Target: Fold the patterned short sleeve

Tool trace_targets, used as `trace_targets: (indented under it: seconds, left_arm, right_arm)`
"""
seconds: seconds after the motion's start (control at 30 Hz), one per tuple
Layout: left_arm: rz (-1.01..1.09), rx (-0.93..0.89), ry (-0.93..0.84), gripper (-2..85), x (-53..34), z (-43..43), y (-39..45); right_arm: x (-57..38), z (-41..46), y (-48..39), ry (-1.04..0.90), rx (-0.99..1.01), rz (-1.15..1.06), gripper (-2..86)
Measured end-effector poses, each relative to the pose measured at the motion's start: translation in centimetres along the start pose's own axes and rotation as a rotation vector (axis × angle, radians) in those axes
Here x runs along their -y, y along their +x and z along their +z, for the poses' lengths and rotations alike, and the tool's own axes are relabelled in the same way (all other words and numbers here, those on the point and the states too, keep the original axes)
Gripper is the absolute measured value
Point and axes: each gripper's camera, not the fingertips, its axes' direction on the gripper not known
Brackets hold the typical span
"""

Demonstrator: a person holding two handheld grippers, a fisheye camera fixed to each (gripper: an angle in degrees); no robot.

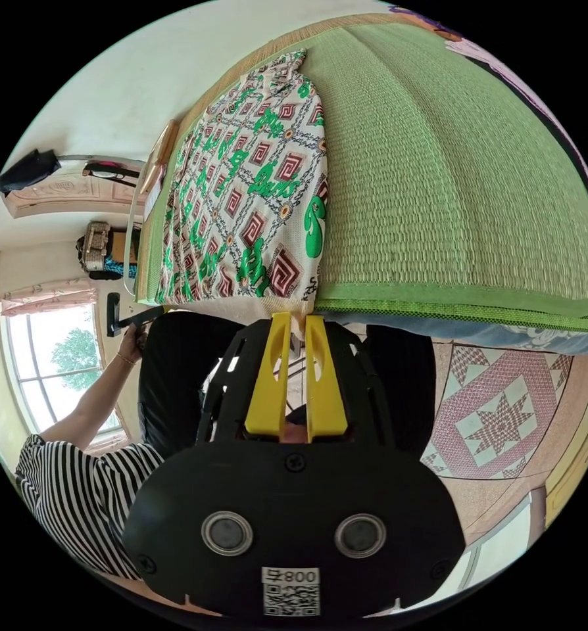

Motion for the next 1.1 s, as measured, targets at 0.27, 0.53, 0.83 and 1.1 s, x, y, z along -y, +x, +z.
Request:
trace_targets:
  seconds: [0.27, 0.53, 0.83, 1.1]
  left_arm:
    - [0.083, -0.180, 0.080, 1.9, -4.1, -2.4, -1.0]
    - [0.043, -0.447, 0.208, 1.7, -7.9, -4.6, -4.0]
    - [0.009, -0.484, 0.243, 1.7, -9.7, -5.4, -5.9]
    - [-0.048, -0.515, 0.263, 1.6, -11.1, -5.6, -7.7]
  right_arm:
    - [-2.0, -1.8, 2.0, 0.021, 0.108, -0.050, 2.2]
    - [-3.2, -2.7, 4.5, 0.026, 0.149, -0.046, 7.8]
    - [-3.0, -1.2, 7.4, -0.029, 0.136, 0.036, 10.7]
    - [-3.2, -1.2, 8.2, 0.003, 0.154, 0.043, 7.2]
